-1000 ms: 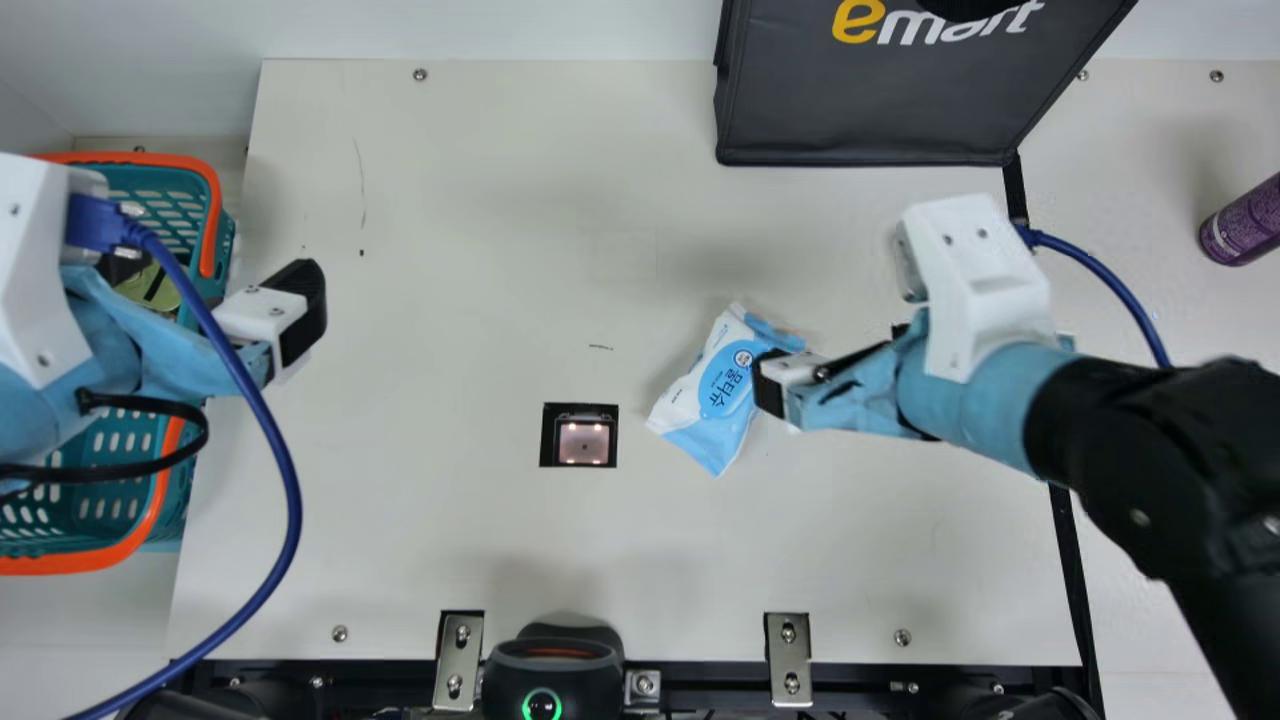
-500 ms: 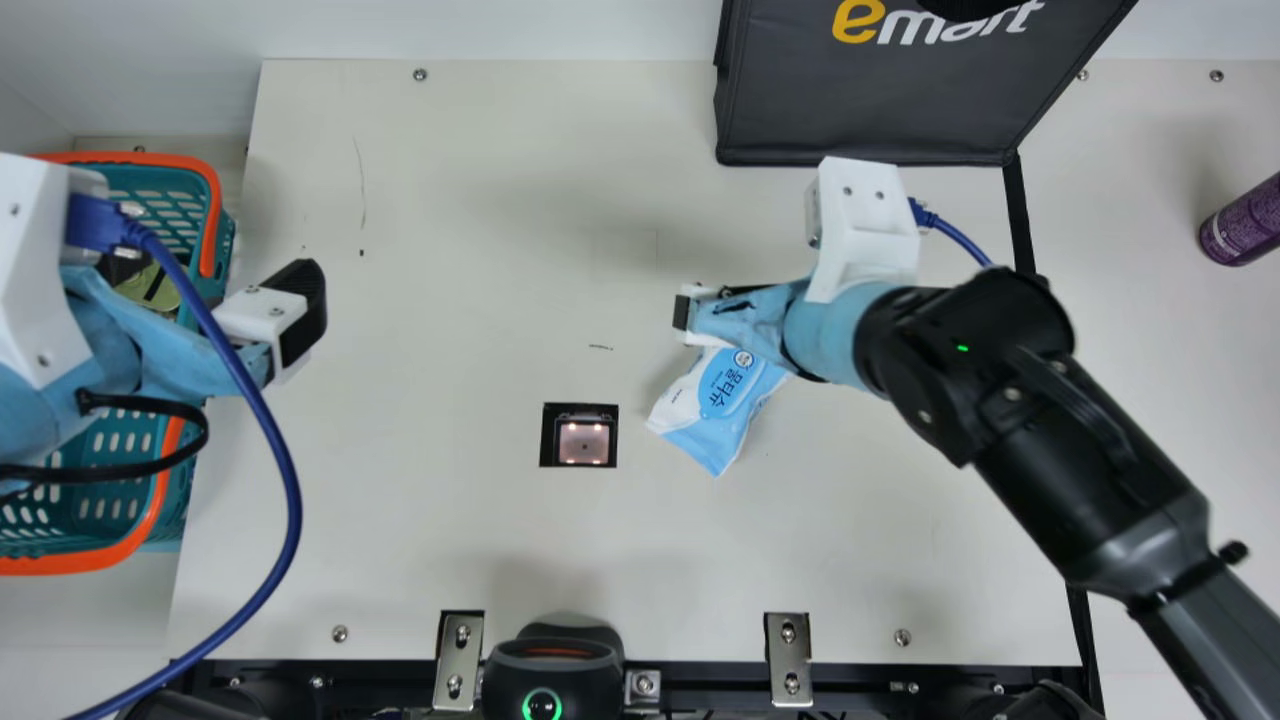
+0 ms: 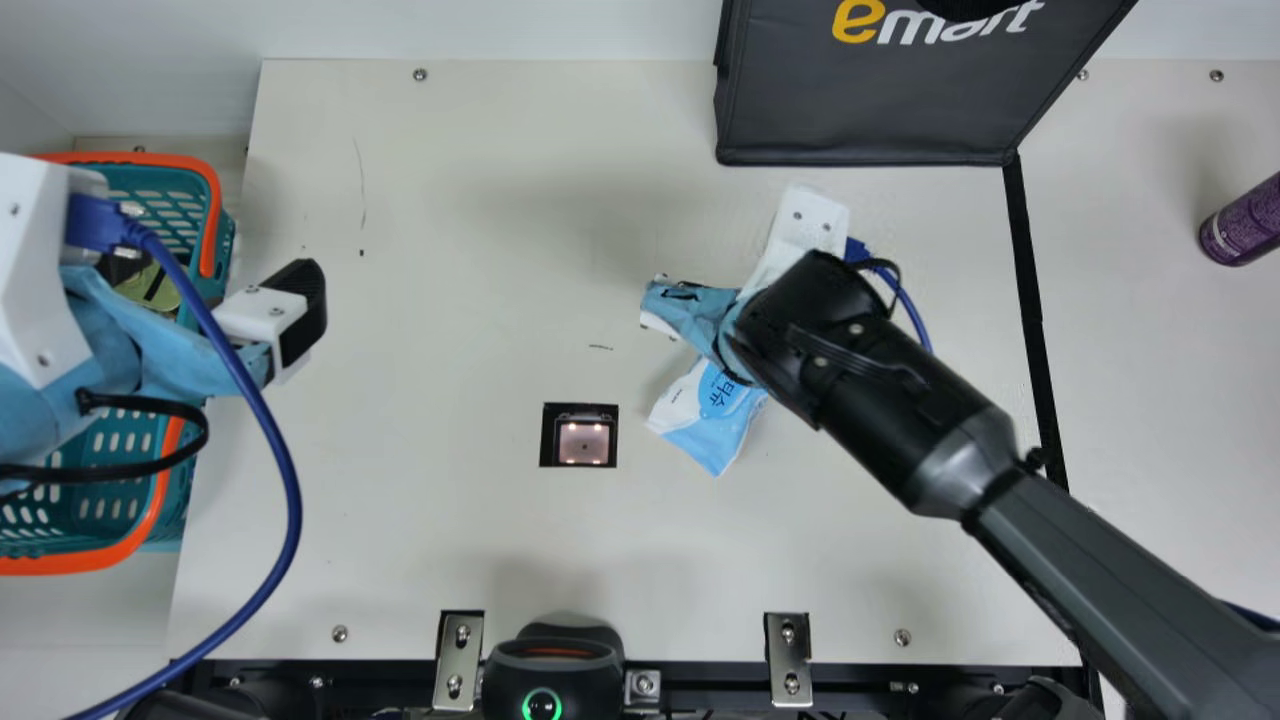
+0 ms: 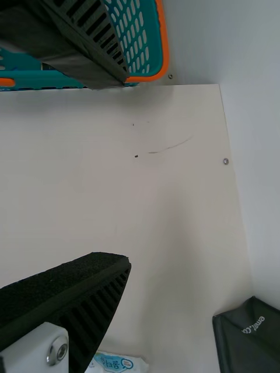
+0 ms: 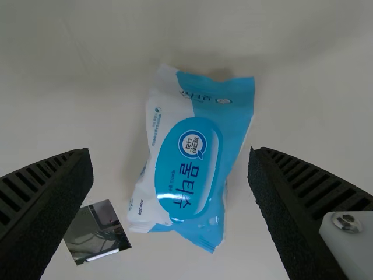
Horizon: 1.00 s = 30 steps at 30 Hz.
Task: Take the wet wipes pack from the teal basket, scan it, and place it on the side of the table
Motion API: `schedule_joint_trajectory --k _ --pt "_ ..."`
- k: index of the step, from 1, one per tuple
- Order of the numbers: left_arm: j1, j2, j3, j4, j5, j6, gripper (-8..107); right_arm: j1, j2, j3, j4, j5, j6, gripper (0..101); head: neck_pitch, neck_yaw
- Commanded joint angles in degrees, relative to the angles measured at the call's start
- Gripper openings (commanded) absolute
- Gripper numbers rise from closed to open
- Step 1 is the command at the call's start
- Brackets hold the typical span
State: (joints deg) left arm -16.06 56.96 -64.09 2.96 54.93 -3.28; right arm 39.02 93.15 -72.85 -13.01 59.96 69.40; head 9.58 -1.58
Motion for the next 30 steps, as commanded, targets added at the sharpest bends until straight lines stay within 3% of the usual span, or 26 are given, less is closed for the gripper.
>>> schedule_joint_trajectory --k 1,13,30 --pt "0.0 0.0 0.0 0.0 0.0 0.0 90 0.39 1.05 -0.42 0.06 1.25 4.2 95 -1.66 0.0" --pt "0.0 0.0 0.0 0.0 0.0 0.0 90 1.73 4.5 0.38 2.04 1.97 8.88 95 -1.66 0.0" --pt "0.0 0.0 0.0 0.0 0.0 0.0 90 1.29 7.01 5.86 2.86 -5.65 7.82 95 -1.66 0.0"
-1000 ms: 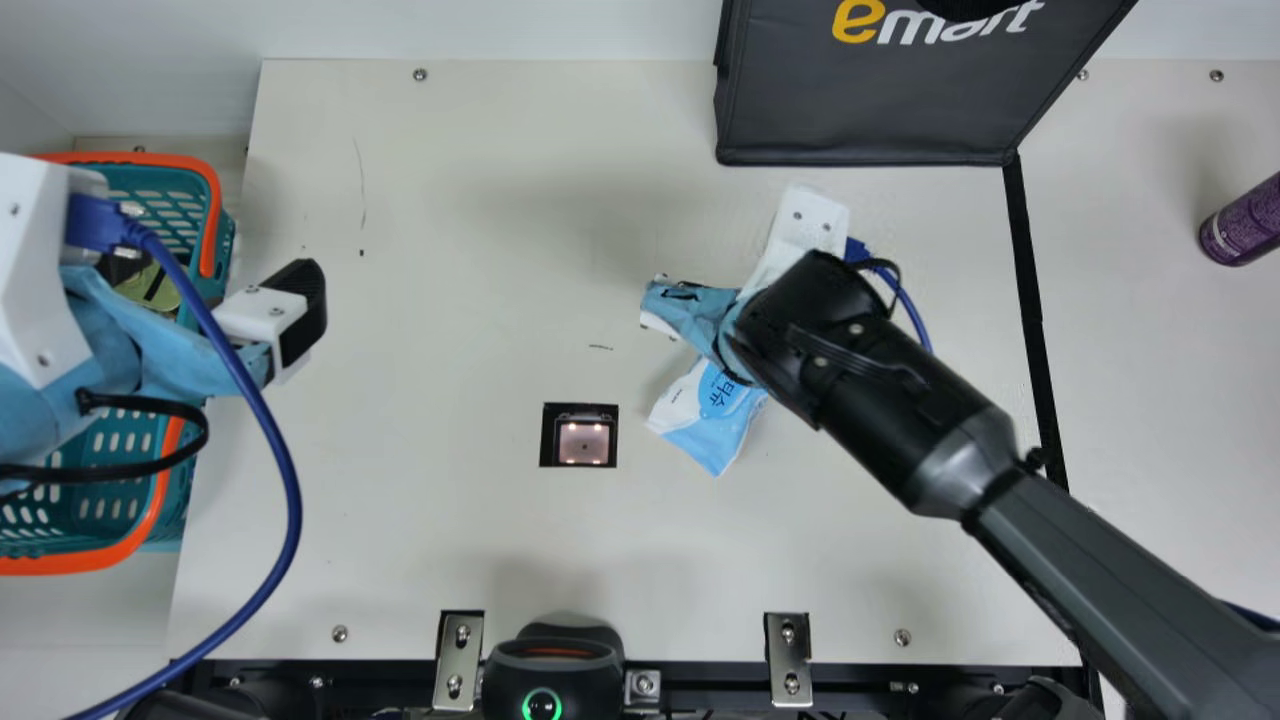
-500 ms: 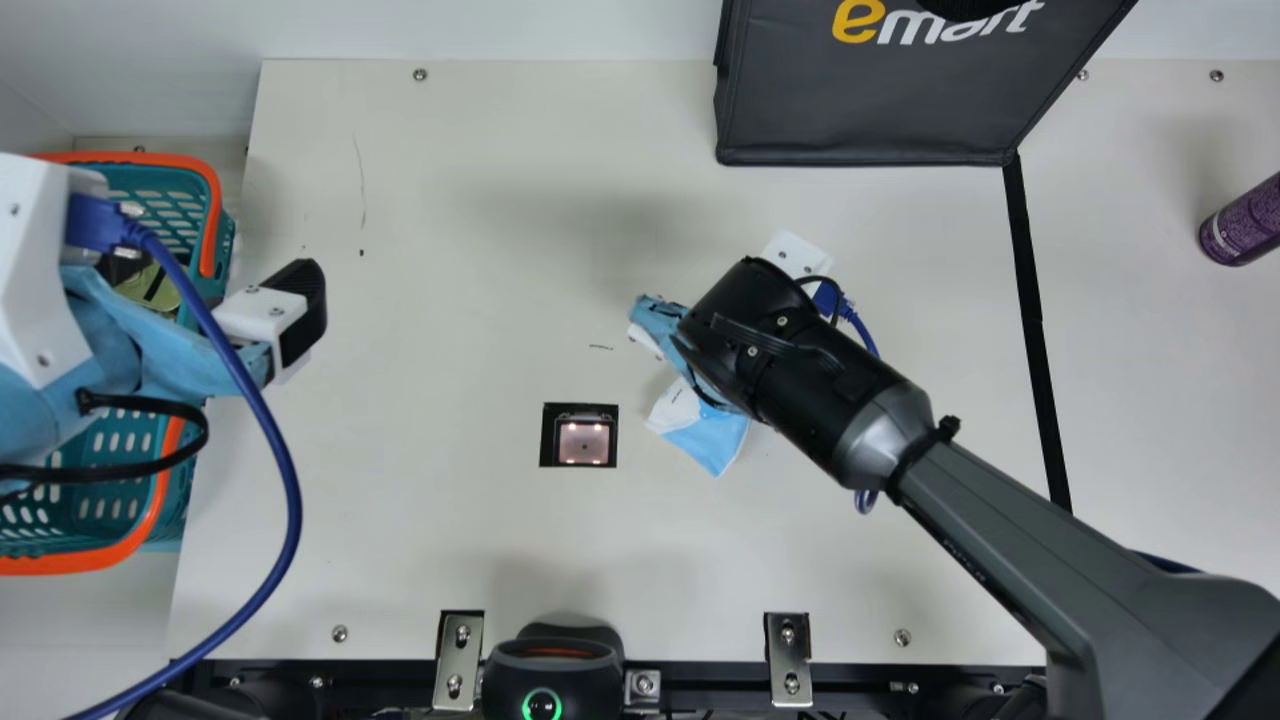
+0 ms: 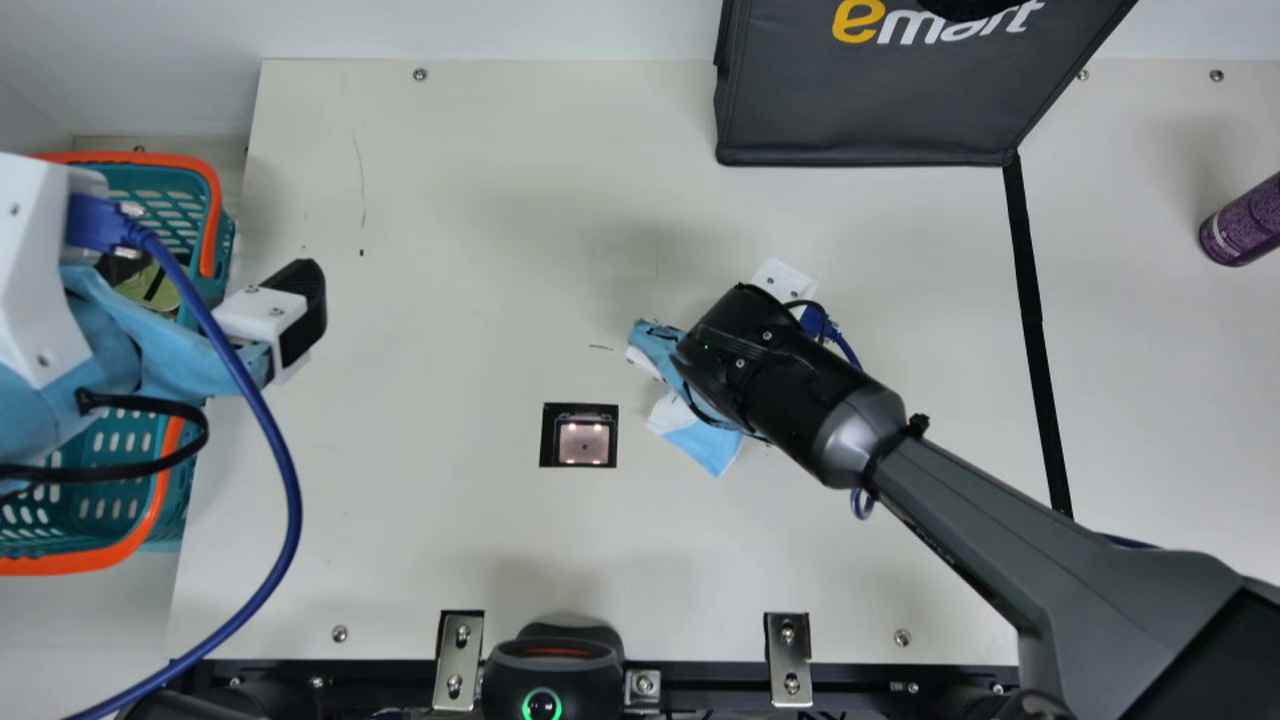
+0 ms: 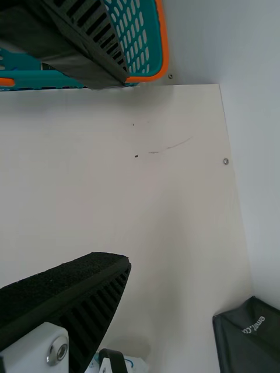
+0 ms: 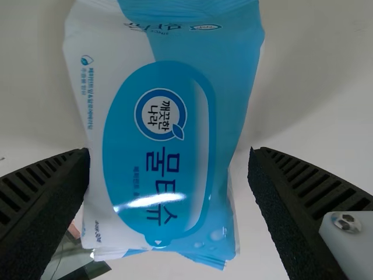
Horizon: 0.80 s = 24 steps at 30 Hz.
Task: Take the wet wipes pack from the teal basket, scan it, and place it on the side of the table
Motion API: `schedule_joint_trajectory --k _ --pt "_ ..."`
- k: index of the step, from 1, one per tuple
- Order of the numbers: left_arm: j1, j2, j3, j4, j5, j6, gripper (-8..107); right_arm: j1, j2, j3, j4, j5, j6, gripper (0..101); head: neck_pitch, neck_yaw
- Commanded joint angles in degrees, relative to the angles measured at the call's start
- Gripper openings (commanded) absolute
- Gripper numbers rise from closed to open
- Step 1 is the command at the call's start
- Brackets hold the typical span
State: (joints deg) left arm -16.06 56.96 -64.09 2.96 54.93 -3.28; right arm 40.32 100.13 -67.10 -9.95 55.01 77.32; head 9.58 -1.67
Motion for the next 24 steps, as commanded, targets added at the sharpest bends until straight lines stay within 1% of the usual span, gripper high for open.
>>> schedule_joint_trajectory --k 1,11,18,24 --pt "0.0 0.0 0.0 0.0 0.0 0.0 90 -0.1 0.11 0.29 -0.24 -1.07 -0.2 95 -1.66 0.09" --pt "0.0 0.0 0.0 0.0 0.0 0.0 90 -1.04 0.55 1.77 -0.48 -4.46 -0.83 95 -1.66 0.09" --pt "0.0 0.0 0.0 0.0 0.0 0.0 90 -1.3 0.52 2.49 -0.47 -6.14 -1.0 48 -1.66 0.09" --pt "0.0 0.0 0.0 0.0 0.0 0.0 90 -1.09 0.44 2.54 -0.67 -6.57 -1.09 8 -1.66 0.09"
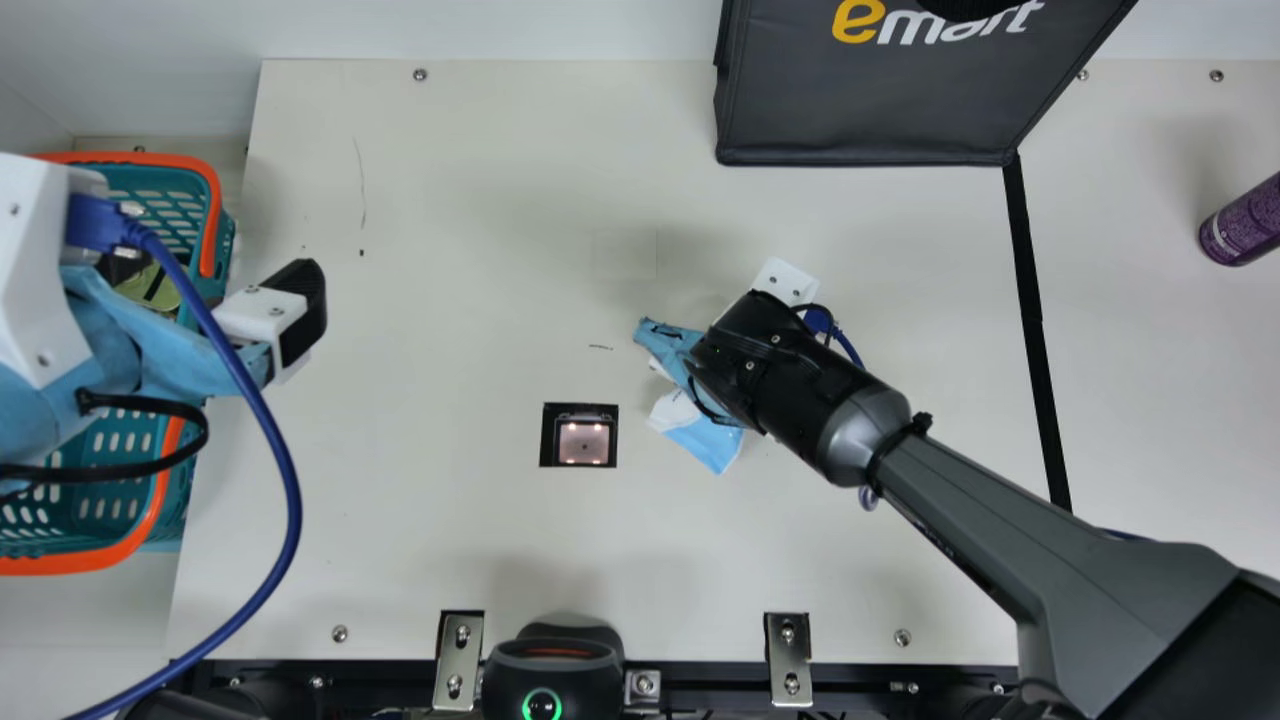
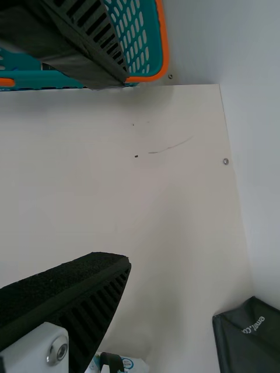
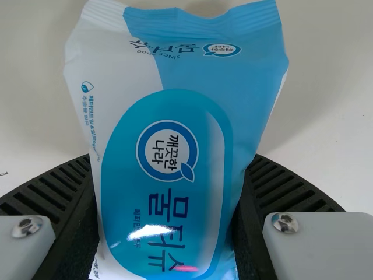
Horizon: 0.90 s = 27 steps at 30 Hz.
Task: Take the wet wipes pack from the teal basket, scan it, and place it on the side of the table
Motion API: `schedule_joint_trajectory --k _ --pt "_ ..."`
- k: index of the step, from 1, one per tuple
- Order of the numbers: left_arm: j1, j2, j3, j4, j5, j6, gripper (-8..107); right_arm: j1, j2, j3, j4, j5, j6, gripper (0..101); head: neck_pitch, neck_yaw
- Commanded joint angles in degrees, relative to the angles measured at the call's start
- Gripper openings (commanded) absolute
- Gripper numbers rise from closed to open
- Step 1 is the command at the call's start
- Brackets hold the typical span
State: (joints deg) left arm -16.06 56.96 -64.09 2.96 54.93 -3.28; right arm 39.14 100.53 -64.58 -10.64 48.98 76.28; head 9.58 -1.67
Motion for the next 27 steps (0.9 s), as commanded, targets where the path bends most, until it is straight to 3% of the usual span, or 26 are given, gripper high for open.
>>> schedule_joint_trajectory --k 1,27 --pt "0.0 0.0 0.0 0.0 0.0 0.0 90 0.14 0.02 -0.03 -0.01 -0.51 -0.1 1 -1.66 0.09" --pt "0.0 0.0 0.0 0.0 0.0 0.0 90 1.17 -2.67 -7.22 -2.19 6.57 -2.81 0 -1.66 0.09"
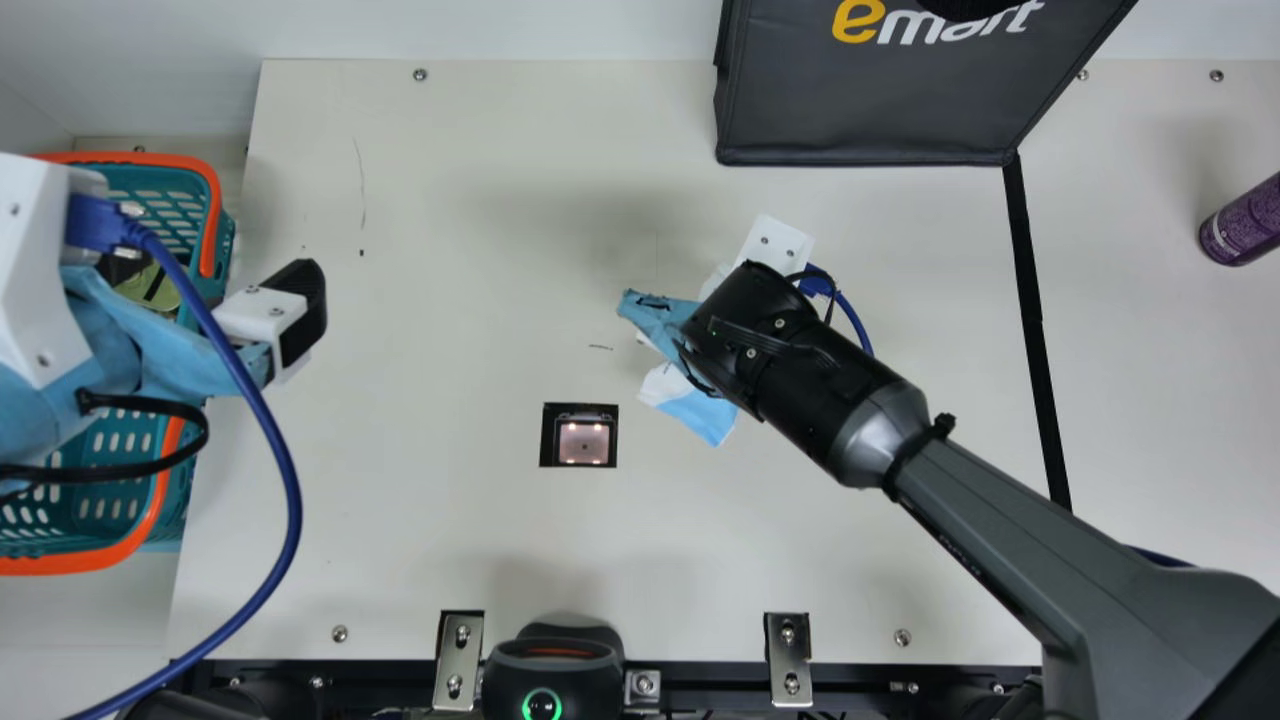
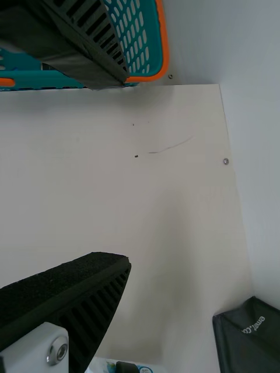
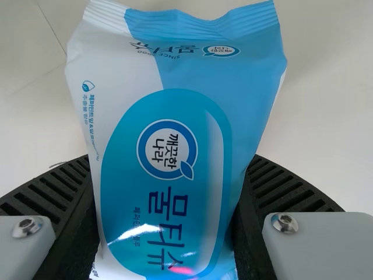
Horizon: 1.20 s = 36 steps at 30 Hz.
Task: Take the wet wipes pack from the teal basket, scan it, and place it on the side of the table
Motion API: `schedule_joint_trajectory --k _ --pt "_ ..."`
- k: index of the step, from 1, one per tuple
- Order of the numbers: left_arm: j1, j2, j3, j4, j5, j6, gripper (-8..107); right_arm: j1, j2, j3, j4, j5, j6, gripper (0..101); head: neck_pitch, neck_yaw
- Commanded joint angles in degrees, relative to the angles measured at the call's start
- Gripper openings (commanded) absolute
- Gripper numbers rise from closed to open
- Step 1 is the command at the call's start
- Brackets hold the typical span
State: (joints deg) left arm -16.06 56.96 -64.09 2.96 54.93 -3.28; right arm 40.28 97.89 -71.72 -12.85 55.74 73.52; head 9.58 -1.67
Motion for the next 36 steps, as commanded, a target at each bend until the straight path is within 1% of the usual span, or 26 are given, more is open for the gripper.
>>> schedule_joint_trajectory --k 1,8,11,14,16,19,24,29,36 --pt "0.0 0.0 0.0 0.0 0.0 0.0 90 0.06 -0.08 -0.2 0.0 -0.09 -0.17 0 -1.66 0.09" --pt "0.0 0.0 0.0 0.0 0.0 0.0 90 0.09 -0.72 -0.03 -0.59 -0.27 -1.64 0 -1.66 -9.25" --pt "0.0 0.0 0.0 0.0 0.0 0.0 90 -0.64 -1.82 1.1 -0.55 -1.62 -3.93 0 -1.66 -13.27" --pt "0.0 0.0 0.0 0.0 0.0 0.0 90 -2.38 -3.74 3.27 0.37 -4.03 -7.96 0 -1.66 -17.27" --pt "0.0 0.0 0.0 0.0 0.0 0.0 90 -4.08 -5.42 5.18 1.5 -5.81 -11.64 0 -1.66 -19.91" --pt "0.0 0.0 0.0 0.0 0.0 0.0 90 -7.15 -8.24 8.32 3.8 -8.23 -18.2 0 -1.66 -19.91" --pt "0.0 0.0 0.0 0.0 0.0 0.0 90 -13.42 -12.99 13.18 8.49 -10.62 -30.56 0 -1.66 -19.91" --pt "0.0 0.0 0.0 0.0 0.0 0.0 90 -20.75 -16.9 16.05 12.8 -10.38 -42.36 0 -1.66 -19.91" --pt "0.0 0.0 0.0 0.0 0.0 0.0 90 -31.11 -19.69 16.76 17.44 -8.02 -56.74 0 -1.66 -19.91"
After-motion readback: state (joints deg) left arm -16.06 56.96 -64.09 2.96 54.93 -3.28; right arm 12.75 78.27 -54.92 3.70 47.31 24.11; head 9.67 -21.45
